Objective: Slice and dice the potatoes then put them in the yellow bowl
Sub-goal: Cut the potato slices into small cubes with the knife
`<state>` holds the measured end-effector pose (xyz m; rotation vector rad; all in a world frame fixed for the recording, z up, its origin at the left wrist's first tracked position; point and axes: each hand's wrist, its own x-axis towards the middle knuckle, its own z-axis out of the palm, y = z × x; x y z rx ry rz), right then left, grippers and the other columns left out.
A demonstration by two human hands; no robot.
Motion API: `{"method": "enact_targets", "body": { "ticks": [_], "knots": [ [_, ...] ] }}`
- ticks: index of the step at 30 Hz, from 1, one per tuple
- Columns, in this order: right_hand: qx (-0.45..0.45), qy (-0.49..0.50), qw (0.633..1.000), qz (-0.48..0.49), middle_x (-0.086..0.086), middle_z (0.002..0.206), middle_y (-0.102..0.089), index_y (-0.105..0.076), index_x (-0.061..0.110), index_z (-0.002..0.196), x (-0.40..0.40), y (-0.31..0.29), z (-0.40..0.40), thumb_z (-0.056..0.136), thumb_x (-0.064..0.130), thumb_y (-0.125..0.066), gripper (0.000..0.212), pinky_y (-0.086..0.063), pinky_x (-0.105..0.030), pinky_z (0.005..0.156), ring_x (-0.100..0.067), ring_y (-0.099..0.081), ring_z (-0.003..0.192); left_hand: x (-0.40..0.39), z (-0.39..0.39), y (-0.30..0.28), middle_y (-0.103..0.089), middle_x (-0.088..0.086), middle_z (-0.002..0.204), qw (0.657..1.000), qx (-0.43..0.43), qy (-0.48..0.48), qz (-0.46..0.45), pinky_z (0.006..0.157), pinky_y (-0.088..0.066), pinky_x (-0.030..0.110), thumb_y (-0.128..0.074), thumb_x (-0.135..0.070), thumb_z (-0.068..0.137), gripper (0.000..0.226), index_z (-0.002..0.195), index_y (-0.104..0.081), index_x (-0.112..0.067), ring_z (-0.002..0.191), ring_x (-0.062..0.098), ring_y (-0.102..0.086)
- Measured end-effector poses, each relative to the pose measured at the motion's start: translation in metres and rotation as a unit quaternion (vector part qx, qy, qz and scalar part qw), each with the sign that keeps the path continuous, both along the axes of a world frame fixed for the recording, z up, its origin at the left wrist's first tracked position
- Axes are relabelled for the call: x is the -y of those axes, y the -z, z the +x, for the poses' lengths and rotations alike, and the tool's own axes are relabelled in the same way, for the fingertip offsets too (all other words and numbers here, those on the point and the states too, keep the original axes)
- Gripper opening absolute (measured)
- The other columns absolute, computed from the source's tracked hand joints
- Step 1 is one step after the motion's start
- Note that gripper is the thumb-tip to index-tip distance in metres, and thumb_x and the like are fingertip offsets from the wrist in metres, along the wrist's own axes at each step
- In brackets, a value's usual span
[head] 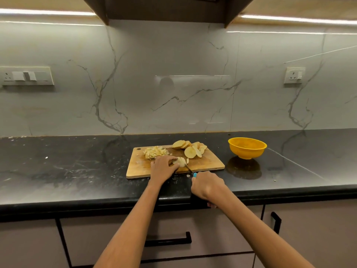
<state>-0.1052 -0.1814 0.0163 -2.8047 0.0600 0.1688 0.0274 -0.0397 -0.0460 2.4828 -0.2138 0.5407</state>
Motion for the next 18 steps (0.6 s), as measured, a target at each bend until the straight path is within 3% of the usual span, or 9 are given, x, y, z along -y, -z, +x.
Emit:
{"method": "enact_targets", "body": {
  "ticks": [1,3,9,12,15,18],
  "knots": [
    [0.003,0.008,1.0,0.018,-0.012,0.09,-0.061,-0.053,0.005,0.09,0.002,-0.002,-0.001,0.099,0.022,-0.039,0.023,-0.053,-0.036,0.084,-0.028,-0.065,0.092,0.0,0.0,0.0,-0.06,-0.007,0.124,1.0,0.005,0.001,-0.013,0.1,-0.031,0.04,-0.057,-0.036,0.089,0.03,0.116,-0.064,-0.027,0.118,0.014,-0.049],
    [0.029,0.025,0.997,0.063,-0.011,0.075,-0.057,-0.047,0.003,0.08,0.004,-0.003,0.005,0.1,0.022,-0.036,0.03,-0.054,-0.034,0.077,-0.026,-0.063,0.076,-0.001,0.001,0.0,-0.063,-0.007,0.121,1.0,0.013,0.001,-0.028,0.1,-0.036,0.04,-0.058,-0.033,0.089,0.025,0.112,-0.066,-0.026,0.115,0.014,-0.053],
    [0.046,0.015,0.991,0.125,-0.011,0.063,-0.058,-0.046,0.005,0.075,-0.009,0.011,0.044,0.103,0.03,-0.032,0.039,-0.047,-0.024,0.047,-0.019,-0.057,0.051,-0.003,0.005,0.003,-0.065,-0.007,0.116,0.999,0.011,0.005,-0.034,0.097,-0.042,0.043,-0.06,-0.032,0.087,0.024,0.109,-0.068,-0.025,0.111,0.013,-0.055],
    [0.024,0.021,0.992,0.125,-0.012,0.063,-0.059,-0.052,0.0,0.088,-0.015,0.012,0.054,0.102,0.028,-0.035,0.035,-0.043,-0.023,0.04,-0.019,-0.057,0.047,-0.004,0.007,0.003,-0.066,-0.008,0.115,0.999,0.014,0.006,-0.034,0.096,-0.042,0.042,-0.06,-0.033,0.087,0.024,0.109,-0.068,-0.026,0.11,0.012,-0.056],
    [0.011,0.02,0.992,0.128,-0.013,0.066,-0.06,-0.052,0.0,0.093,-0.016,0.012,0.057,0.101,0.027,-0.036,0.033,-0.047,-0.024,0.043,-0.019,-0.059,0.05,-0.005,0.008,0.003,-0.066,-0.008,0.115,0.999,0.018,0.005,-0.034,0.096,-0.041,0.041,-0.06,-0.032,0.087,0.023,0.108,-0.068,-0.027,0.11,0.012,-0.055],
    [0.028,0.014,0.992,0.121,-0.01,0.067,-0.057,-0.045,0.006,0.077,-0.018,0.013,0.058,0.101,0.026,-0.037,0.033,-0.055,-0.031,0.064,-0.021,-0.061,0.061,-0.004,0.008,0.003,-0.066,-0.008,0.115,0.999,0.018,0.005,-0.038,0.097,-0.041,0.04,-0.06,-0.032,0.087,0.023,0.108,-0.069,-0.026,0.111,0.012,-0.056]
  ]
}}
